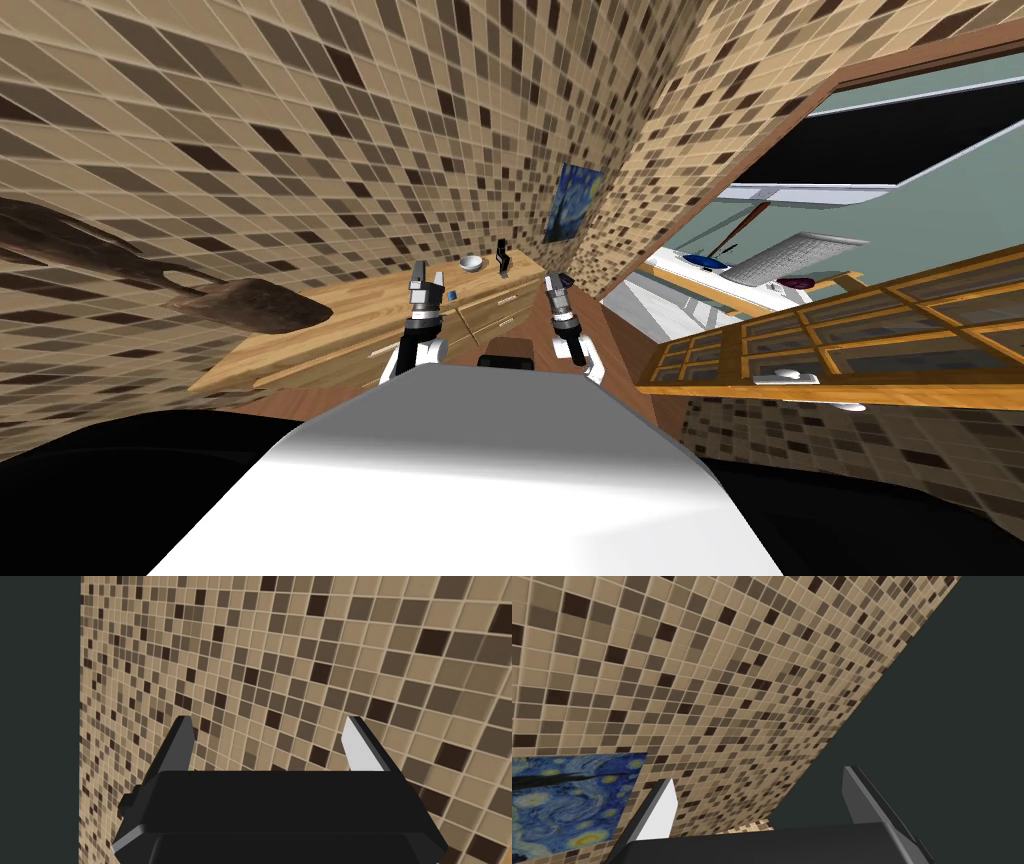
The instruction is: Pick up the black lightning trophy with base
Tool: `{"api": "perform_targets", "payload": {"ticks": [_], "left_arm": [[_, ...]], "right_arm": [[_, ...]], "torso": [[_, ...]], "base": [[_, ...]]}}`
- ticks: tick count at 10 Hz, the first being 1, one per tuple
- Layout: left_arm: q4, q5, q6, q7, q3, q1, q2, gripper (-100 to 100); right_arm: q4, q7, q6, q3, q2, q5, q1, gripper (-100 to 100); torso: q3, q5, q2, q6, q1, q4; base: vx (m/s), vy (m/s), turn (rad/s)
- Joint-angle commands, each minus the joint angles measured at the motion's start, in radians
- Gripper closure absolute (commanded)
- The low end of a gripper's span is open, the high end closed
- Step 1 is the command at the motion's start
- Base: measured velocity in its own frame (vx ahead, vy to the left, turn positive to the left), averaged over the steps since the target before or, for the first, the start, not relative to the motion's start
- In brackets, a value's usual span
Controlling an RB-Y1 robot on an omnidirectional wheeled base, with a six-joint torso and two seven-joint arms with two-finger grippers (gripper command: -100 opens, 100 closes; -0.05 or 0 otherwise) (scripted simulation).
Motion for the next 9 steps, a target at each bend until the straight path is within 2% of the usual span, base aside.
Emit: {"api": "perform_targets", "payload": {"ticks": [1,2,3,4,5,6,7,9], "left_arm": [[0.0,0.0,0.0,0.0,0.0,0.0,0.0,0],[0.0,0.0,0.0,0.0,0.0,0.0,0.0,0],[0.0,0.0,0.0,0.0,0.0,0.0,0.0,0],[0.0,0.0,0.0,0.0,0.0,0.0,0.0,0],[0.0,0.0,0.0,0.0,0.0,0.0,0.0,0],[0.0,0.0,0.0,0.0,0.0,0.0,0.0,0],[0.0,0.0,0.0,0.0,0.0,0.0,0.0,0],[0.0,0.0,0.0,0.0,0.0,0.0,0.0,0]], "right_arm": [[0.042,-0.043,-0.02,0.024,-0.02,0.05,-0.05,-100],[0.042,-0.043,-0.02,0.024,-0.02,0.074,-0.052,-100],[0.083,-0.083,-0.042,0.046,-0.037,0.107,-0.095,-100],[0.083,-0.083,-0.042,0.046,-0.037,0.136,-0.097,-100],[0.126,-0.124,-0.066,0.067,-0.055,0.165,-0.139,-100],[0.126,-0.125,-0.066,0.067,-0.055,0.196,-0.144,-100],[0.172,-0.166,-0.091,0.088,-0.073,0.226,-0.187,-100],[0.172,-0.17,-0.091,0.088,-0.073,0.27,-0.195,-100]], "torso": [[0.0,0.0,0.0,0.0,0.0,0.0],[0.0,0.0,0.0,0.0,-0.001,0.0],[0.0,0.0,0.0,0.0,0.0,0.0],[0.0,0.0,-0.001,0.0,0.0,0.0],[0.0,0.0,-0.001,0.0,0.0,0.0],[0.0,0.0,0.0,0.0,0.0,0.0],[0.0,0.0,-0.001,0.0,0.001,0.0],[0.0,0.0,-0.001,0.0,0.001,0.0]], "base": [[-0.04,-0.066,-0.092],[-0.033,-0.053,-0.035],[-0.026,-0.058,-0.087],[-0.027,-0.048,-0.037],[-0.037,-0.052,-0.065],[-0.027,-0.045,-0.029],[-0.034,-0.047,-0.046],[-0.017,-0.034,-0.013]]}}
